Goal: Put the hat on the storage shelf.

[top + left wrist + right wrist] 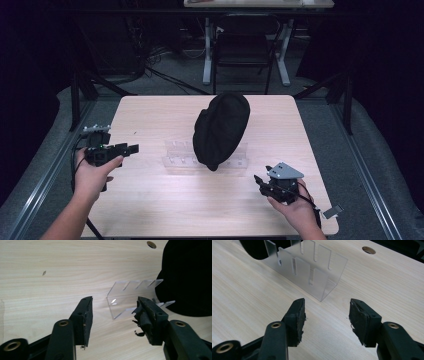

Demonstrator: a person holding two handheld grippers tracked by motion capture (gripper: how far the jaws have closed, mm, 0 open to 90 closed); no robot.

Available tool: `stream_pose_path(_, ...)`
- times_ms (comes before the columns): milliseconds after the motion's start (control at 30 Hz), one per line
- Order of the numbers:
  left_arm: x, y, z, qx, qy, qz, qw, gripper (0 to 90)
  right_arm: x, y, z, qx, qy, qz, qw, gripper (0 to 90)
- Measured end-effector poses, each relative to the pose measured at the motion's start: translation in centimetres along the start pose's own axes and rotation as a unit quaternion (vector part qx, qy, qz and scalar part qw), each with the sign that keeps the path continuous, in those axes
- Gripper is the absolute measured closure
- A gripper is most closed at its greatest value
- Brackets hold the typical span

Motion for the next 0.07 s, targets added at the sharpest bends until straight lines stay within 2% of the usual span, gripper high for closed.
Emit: stream_pose_path(67, -1.43, -0.84, 0.28, 0.005, -0.001, -0.015, 0.9999, 46.5, -0.07, 0.43, 0.01, -0.001, 0.001, 0.002, 1.0, 44.1)
Point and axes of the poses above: each handheld gripper's, and its own axes: z roughly forward along the jaws, x roughly out of its top, y roughly to its right, the point moved 7 cm from there along z, roughly forward along the jaws, and after that the axes turned 7 degrees about -z, right-handed, at the moved point
